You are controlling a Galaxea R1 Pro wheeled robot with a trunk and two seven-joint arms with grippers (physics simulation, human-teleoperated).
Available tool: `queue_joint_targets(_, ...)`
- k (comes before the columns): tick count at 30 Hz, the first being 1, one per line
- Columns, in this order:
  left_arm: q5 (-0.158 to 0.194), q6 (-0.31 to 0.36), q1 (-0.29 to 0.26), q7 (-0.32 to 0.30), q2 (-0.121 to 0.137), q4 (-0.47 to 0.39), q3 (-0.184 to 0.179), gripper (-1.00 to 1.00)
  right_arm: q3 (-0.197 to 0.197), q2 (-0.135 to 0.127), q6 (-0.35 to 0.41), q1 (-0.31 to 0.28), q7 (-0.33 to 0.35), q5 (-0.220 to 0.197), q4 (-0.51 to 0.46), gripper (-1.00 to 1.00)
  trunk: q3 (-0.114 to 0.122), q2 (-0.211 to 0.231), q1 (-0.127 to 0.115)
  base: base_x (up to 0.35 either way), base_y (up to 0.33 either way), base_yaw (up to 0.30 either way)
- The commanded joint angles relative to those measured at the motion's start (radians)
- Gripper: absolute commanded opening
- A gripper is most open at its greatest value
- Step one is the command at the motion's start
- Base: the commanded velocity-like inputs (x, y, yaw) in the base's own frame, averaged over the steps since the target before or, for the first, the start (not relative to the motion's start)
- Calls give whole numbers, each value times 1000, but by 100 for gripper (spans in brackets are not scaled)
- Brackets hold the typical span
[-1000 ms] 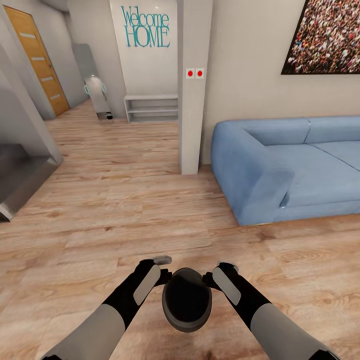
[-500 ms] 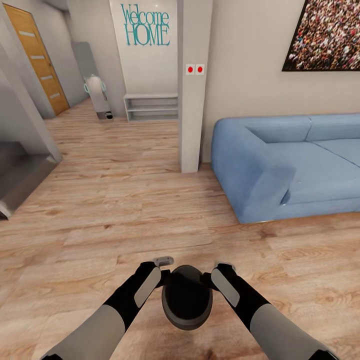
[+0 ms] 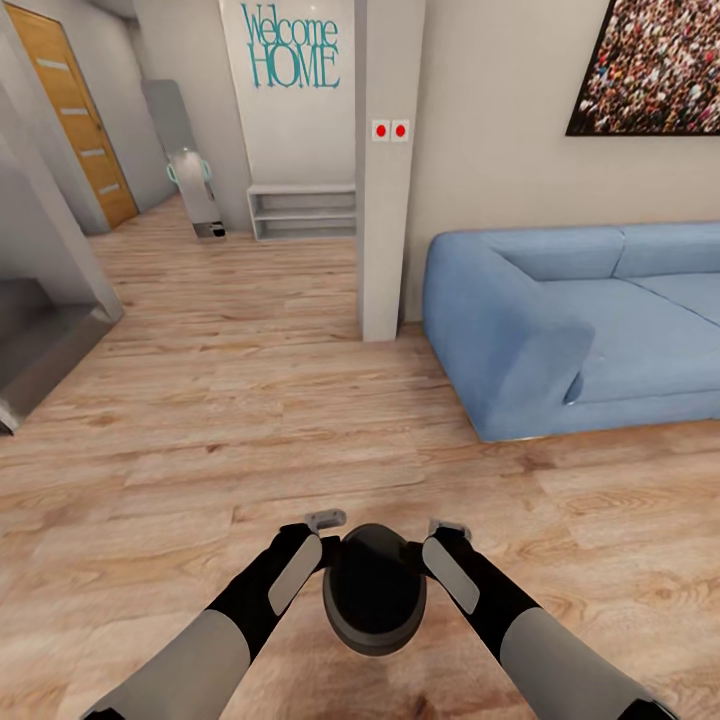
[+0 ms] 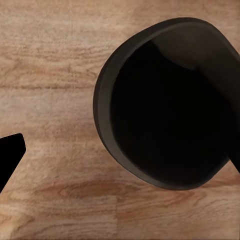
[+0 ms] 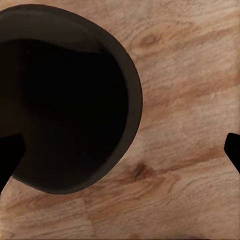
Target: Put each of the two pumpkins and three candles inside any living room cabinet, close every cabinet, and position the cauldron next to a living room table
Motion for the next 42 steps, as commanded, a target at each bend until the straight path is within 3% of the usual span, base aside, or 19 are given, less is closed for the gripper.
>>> queue_joint_targets(1, 10, 0, -1, 10, 1, -1, -4, 100, 4, -1, -3, -1, -9, -8, -1, 100, -4, -8, 4, 0, 0, 0)
queue_joint_targets(42, 10, -19, -1, 8, 1, -1, -4, 100, 4, -1, -15, -1, -9, -8, 0, 100, -133, -295, 161, 0, 0, 0)
